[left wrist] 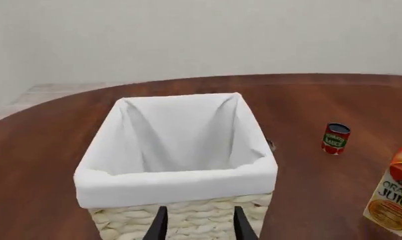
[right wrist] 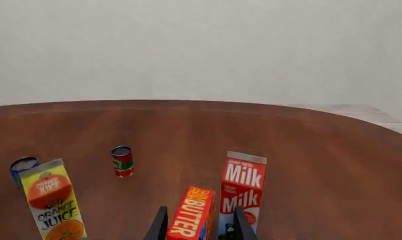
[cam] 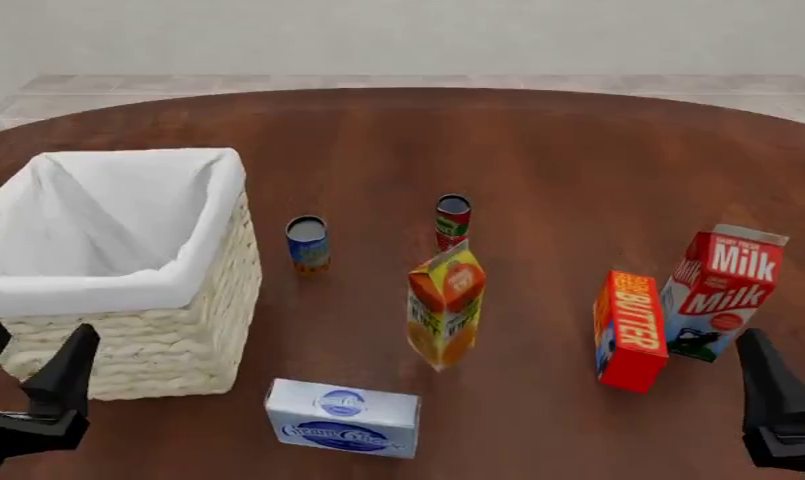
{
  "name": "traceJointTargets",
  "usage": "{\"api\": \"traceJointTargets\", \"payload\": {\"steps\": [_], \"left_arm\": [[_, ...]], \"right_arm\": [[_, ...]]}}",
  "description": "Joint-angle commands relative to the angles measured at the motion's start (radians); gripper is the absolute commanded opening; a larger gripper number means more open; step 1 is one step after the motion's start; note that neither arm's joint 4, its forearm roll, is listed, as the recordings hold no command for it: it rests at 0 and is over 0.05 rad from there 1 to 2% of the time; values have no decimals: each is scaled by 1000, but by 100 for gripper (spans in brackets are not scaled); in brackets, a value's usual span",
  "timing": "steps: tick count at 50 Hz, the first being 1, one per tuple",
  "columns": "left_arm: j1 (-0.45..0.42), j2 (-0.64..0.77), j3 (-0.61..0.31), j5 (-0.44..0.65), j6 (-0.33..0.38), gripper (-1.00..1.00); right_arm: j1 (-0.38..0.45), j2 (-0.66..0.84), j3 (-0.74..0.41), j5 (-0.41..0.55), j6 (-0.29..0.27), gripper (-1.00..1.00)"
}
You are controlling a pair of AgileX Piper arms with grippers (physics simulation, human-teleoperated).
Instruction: Pick up the orange juice, and put it in the basket.
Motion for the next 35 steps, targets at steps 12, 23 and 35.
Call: {"api": "traceJointTargets", "payload": {"steps": [12,23,35], "left_arm": [[15,-220,-21,113,29,100],[0,-220,-25,116,26,100],[-107,-221,-344,358,65,100]], "right_arm": [[14,4,-3,7,-5,100],[17,4,-3,8,-7,100],[13,18,-2,5,-10,100]]}}
